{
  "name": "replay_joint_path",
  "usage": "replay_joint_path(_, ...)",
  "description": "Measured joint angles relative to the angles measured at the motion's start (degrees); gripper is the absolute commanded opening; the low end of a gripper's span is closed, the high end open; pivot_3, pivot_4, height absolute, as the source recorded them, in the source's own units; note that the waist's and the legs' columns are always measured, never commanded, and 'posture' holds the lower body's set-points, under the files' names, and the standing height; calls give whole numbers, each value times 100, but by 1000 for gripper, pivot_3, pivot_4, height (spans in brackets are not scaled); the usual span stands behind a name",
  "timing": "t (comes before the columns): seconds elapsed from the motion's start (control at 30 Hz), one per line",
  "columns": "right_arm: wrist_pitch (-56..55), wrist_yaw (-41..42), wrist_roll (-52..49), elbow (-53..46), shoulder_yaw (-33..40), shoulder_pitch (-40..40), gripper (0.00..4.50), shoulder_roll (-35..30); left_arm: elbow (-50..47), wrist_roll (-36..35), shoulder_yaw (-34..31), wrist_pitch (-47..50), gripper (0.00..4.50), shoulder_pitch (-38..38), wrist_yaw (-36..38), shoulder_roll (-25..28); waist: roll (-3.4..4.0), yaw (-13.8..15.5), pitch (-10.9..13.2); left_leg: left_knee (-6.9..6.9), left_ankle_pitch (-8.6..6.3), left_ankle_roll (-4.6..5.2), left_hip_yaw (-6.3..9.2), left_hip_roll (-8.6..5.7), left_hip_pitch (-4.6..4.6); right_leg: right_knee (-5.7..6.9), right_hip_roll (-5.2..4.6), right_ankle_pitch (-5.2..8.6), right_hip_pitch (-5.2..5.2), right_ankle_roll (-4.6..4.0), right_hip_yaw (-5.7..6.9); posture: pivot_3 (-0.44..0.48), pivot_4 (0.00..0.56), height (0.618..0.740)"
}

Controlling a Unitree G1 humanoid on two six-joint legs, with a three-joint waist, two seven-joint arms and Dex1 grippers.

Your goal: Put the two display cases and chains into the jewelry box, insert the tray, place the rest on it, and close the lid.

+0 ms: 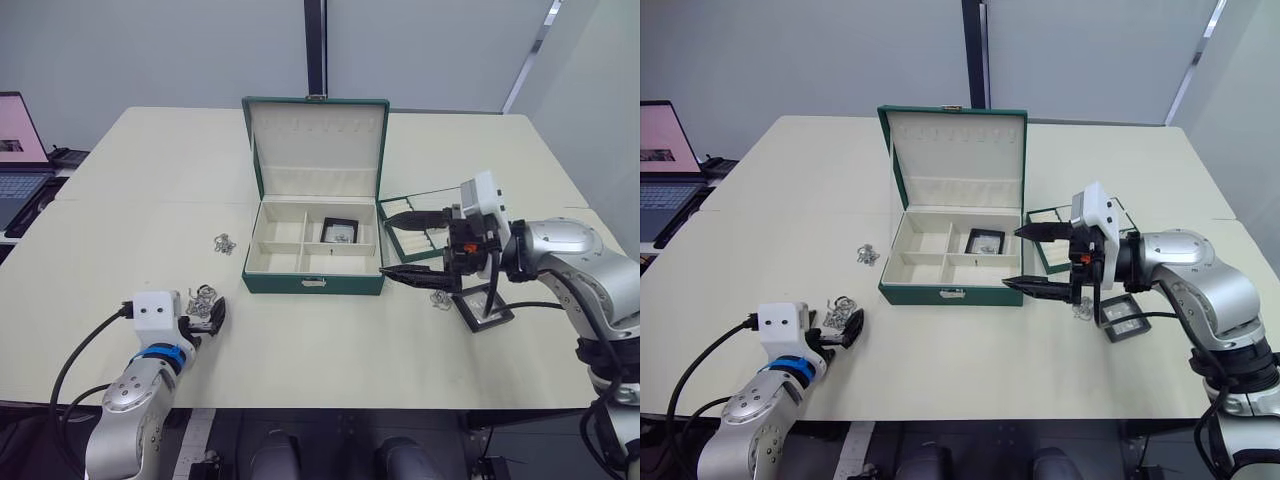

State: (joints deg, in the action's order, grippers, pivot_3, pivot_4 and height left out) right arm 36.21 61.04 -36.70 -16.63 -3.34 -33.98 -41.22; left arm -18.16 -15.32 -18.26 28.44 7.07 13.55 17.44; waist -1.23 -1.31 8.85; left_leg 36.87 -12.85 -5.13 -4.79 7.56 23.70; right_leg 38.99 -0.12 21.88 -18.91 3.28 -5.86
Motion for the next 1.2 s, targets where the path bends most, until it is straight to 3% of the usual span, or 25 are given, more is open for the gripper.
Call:
replay_joint_path(0.13,60,-34,-34,-11,41,0,4500,-4,24,2,51,20,3601,-4,57,43,3,0,-2,0,0,0,0,-1,-4,-1,0,0,5,0,-1,0,150,740)
replay_joint_path(0.5,71,-114,-44,-94,48,-1,4500,-17,19,-3,62,241,270,-58,58,51,6,-8,0,-29,-14,4,-3,-5,-80,-24,-1,1,71,-1,-8,0,150,740)
replay_joint_path(0.9,71,-133,-42,-82,48,-25,4500,-22,12,8,42,232,241,-72,-83,7,7,-10,-1,-32,-14,4,-5,-5,-82,-25,-1,1,71,-1,-10,0,150,740)
replay_joint_path(1.2,-23,-148,6,115,45,-70,4500,169,-383,-222,-108,175,241,-252,-536,-486,-16,-14,15,-40,-8,-7,-4,-4,-76,-35,-1,1,70,-1,-8,0,150,740)
